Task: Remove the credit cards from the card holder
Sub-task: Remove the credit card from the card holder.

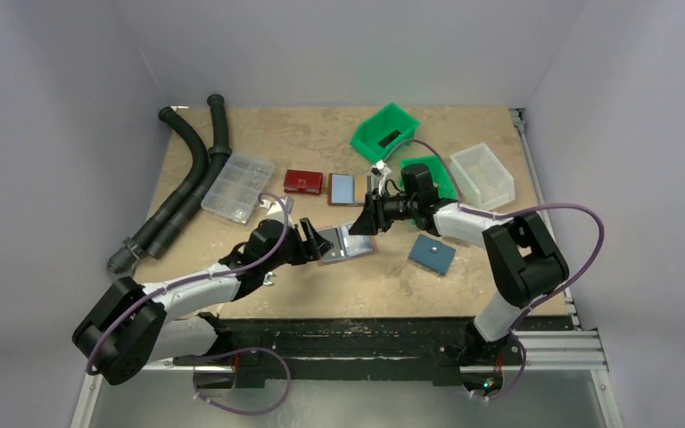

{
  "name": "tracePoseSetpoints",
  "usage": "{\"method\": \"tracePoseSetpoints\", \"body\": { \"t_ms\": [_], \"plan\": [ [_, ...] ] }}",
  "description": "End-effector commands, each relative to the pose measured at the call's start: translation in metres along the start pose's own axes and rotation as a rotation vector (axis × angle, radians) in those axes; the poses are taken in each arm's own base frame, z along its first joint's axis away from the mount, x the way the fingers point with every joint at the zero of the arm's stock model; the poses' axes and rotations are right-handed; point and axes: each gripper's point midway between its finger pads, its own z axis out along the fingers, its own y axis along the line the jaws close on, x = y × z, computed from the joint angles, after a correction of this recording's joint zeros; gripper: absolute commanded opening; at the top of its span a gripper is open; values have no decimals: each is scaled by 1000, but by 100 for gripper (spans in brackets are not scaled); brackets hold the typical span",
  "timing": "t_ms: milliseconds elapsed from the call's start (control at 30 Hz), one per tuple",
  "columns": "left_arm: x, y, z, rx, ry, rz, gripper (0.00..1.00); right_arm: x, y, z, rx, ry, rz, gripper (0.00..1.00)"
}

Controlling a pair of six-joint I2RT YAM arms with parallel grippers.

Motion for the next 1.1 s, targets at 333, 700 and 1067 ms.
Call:
{"method": "tracePoseSetpoints", "body": {
  "t_ms": [333, 700, 1067],
  "plan": [
    [0, 5, 18, -2, -18, 29, 62, -5, -17, 22, 74, 24, 15, 23],
    [1, 11, 27, -24, -24, 12, 57, 2, -31, 25, 126, 40, 42, 17],
    [0, 7, 28, -11, -22, 13, 51, 5, -37, 27, 141, 51, 55, 15]
  ]
}}
